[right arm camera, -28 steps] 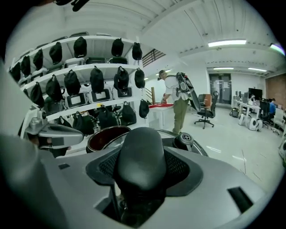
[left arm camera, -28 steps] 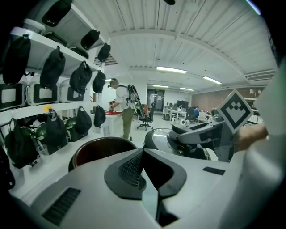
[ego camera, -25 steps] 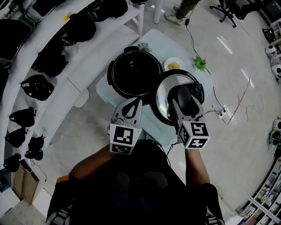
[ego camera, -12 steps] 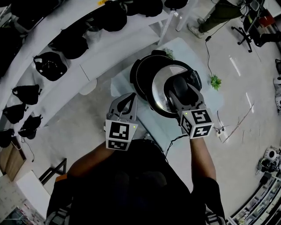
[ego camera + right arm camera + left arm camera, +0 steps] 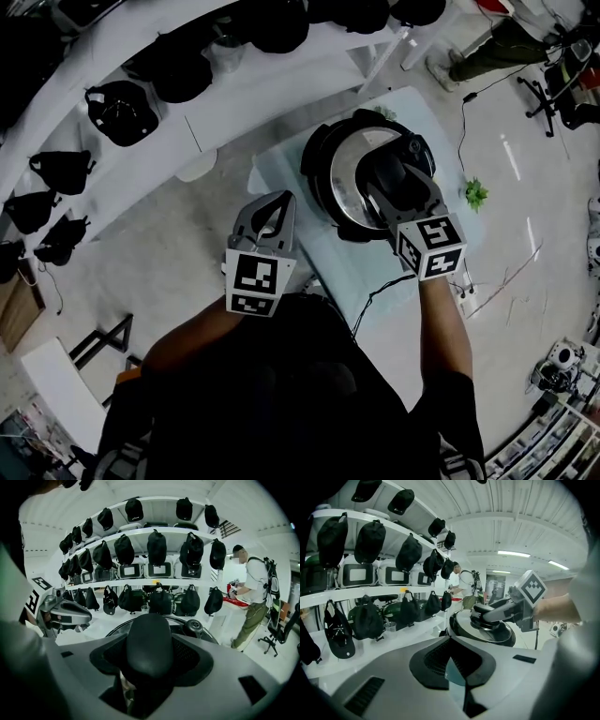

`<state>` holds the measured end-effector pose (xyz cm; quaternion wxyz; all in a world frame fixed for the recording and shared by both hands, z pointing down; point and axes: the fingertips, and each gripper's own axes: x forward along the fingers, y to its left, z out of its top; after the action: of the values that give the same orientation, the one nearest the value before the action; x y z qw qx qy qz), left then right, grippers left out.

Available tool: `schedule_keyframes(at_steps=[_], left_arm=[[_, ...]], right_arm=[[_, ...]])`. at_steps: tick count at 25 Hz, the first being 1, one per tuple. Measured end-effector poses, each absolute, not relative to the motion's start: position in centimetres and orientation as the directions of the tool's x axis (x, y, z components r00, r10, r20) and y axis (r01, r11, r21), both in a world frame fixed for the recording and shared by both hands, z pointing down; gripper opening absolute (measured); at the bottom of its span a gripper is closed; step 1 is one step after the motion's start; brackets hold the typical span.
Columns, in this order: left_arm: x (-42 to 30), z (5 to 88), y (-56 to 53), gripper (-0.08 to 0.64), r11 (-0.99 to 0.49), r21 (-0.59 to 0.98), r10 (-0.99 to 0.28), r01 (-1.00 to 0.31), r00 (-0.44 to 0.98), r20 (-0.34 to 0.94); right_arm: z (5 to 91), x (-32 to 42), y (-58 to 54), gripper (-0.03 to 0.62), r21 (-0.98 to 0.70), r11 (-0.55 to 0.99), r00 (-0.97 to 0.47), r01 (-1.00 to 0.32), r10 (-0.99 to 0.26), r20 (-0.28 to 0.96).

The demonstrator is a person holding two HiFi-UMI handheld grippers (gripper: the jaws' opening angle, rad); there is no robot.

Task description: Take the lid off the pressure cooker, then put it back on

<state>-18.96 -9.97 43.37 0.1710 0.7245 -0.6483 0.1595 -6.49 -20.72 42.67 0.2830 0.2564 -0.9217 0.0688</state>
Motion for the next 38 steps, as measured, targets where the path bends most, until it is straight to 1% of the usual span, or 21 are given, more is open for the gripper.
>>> schedule_keyframes(at_steps=[7, 26, 33, 38], left_arm=[[-20.3, 44.3, -10.4, 0.008, -0.091, 0.042, -0.88, -0.995, 0.1, 0.465], [-20.1, 45.5, -11.0, 0.008, -0.094, 0.056, -0.865, -0.994, 0.109, 0.489], [-19.4, 45.5, -11.4, 0.008, -0.101, 0.064, -0.865, -0.993, 0.12, 0.487], [-19.3, 45.4, -11.6, 0.008, -0.102, 0.066, -0.867, -0.993, 0.121, 0.483]], right_arm=[[44.0, -7.7, -21.7, 0.291, 0.002, 0.893, -0.733, -0.45, -0.371, 0.57], [45.7, -8.3, -22.2, 0.291, -0.027, 0.951, -0.772, -0.308, -0.233, 0.592], [45.6, -8.3, -22.3, 0.291, -0.027, 0.944, -0.772, -0.328, -0.252, 0.584], [45.7, -8.2, -22.6, 0.291, -0.039, 0.916, -0.749, -0.4, -0.302, 0.59]])
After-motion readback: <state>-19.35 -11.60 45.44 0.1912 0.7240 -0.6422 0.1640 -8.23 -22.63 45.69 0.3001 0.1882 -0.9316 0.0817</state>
